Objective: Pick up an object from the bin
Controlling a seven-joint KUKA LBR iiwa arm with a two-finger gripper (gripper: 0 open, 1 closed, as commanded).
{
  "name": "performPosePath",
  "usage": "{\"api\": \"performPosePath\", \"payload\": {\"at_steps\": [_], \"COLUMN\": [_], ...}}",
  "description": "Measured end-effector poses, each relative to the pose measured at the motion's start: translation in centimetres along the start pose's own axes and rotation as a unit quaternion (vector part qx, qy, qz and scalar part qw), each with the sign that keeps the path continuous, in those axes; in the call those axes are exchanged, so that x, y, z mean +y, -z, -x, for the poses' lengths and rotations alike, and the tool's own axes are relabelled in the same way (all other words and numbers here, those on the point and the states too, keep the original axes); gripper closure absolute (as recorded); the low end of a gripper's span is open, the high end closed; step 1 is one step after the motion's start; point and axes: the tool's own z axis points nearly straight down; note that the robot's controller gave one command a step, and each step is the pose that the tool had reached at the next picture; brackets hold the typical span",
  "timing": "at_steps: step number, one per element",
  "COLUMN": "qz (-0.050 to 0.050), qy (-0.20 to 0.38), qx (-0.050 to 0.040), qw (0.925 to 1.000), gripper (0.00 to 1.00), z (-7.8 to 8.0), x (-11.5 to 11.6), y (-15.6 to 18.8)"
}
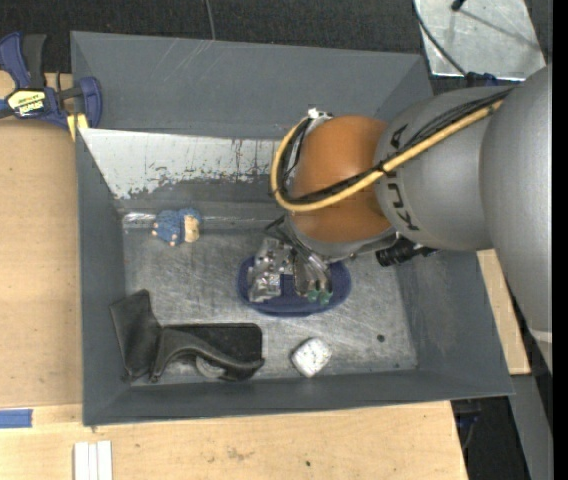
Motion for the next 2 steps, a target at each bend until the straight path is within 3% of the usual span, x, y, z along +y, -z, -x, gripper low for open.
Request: {"api": "performPosePath", "payload": {"at_steps": [1,2], "qz": [0.000,0.000], "qy": [0.000,-0.001], "qx": [0.0006,-0.0010], "qw": [1.0000,1.0000], "gripper": [0.00,1.00], "z": [-0.03,0.08], "x": [-0.03,-0.01], "y": [-0.09,0.05]}}
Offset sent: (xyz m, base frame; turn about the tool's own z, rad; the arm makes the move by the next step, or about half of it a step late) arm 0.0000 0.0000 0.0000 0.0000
